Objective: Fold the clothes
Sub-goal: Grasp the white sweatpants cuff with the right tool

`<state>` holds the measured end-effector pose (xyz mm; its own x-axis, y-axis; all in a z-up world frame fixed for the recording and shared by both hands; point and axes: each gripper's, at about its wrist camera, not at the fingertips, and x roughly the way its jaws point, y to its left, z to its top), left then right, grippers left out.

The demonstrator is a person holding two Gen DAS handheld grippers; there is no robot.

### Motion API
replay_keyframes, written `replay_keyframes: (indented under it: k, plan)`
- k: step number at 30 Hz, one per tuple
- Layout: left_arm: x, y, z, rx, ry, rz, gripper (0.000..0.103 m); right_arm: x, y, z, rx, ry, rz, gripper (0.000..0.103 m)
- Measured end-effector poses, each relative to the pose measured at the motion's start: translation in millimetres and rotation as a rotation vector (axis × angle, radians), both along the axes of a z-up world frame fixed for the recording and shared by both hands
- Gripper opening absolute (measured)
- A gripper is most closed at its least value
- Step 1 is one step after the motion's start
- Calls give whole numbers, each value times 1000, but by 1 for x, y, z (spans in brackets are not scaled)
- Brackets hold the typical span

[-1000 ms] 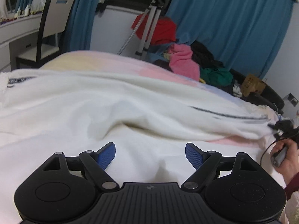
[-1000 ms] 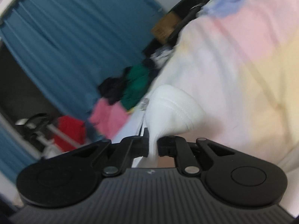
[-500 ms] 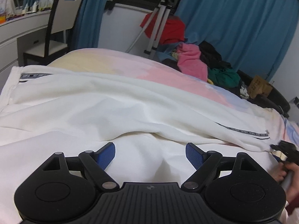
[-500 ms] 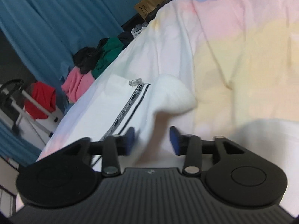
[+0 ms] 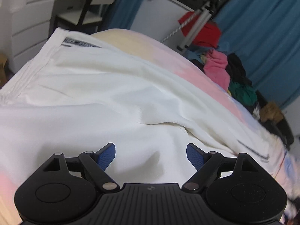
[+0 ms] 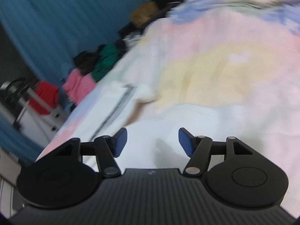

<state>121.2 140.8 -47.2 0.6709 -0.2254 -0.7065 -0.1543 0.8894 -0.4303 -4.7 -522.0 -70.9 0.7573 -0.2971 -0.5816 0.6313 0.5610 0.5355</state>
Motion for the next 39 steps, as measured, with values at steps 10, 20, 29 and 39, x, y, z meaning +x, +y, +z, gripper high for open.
replay_keyframes:
  k: [10, 20, 29, 39]
  plan:
    - [-3, 11, 4, -56, 4, 92, 86, -36, -38, -40, 163, 103, -231, 63]
    - [0, 17, -7, -99, 41, 140, 86, -18, -50, -66, 260, -56, -118, 11]
    - [-34, 87, 19, -213, -26, 314, 93, -13, -37, -27, 32, -92, -151, 6]
    - [-99, 216, -2, -342, 158, 580, 94, 4, -34, -29, -31, -60, -157, 6]
